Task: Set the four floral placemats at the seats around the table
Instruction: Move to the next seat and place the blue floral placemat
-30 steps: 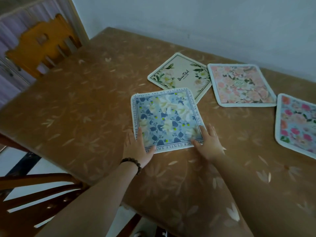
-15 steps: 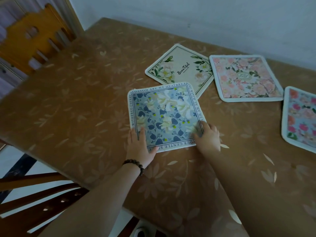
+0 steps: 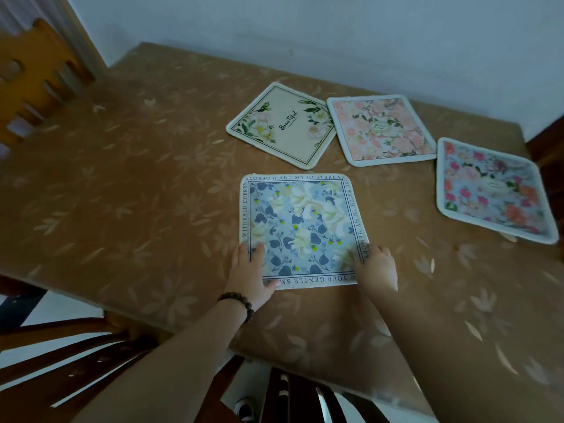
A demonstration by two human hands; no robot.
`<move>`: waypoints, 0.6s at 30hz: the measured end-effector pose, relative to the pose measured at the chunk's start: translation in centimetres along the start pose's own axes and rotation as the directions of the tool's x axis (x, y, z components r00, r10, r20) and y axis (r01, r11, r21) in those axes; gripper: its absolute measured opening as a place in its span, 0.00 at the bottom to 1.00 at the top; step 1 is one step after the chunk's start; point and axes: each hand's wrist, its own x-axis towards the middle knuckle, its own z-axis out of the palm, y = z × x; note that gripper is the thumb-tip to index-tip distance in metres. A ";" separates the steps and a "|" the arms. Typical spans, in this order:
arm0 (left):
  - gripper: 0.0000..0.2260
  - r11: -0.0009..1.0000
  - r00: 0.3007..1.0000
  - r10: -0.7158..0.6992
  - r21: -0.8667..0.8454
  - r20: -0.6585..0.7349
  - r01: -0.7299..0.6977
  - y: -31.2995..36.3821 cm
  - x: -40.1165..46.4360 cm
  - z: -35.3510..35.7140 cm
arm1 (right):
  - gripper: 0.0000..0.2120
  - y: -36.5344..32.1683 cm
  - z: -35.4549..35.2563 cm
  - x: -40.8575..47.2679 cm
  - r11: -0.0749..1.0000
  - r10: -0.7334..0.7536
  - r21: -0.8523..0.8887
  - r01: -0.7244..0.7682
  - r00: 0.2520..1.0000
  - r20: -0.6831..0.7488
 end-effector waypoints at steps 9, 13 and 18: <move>0.45 0.974 0.952 0.201 0.060 0.232 -0.220 4.7 -4.1 2.6 | 0.22 7.6 -2.3 -8.8 0.977 0.205 0.056 -0.204 0.979 -0.004; 0.45 0.951 0.922 0.248 0.107 0.298 -0.291 5.8 -5.2 3.8 | 0.18 9.9 -2.0 -12.5 0.968 0.233 0.096 -0.233 0.972 0.005; 0.45 0.898 0.868 0.329 0.163 0.372 -0.410 6.8 -4.2 3.4 | 0.22 11.9 -2.0 -15.7 0.958 0.255 0.126 -0.258 0.966 0.039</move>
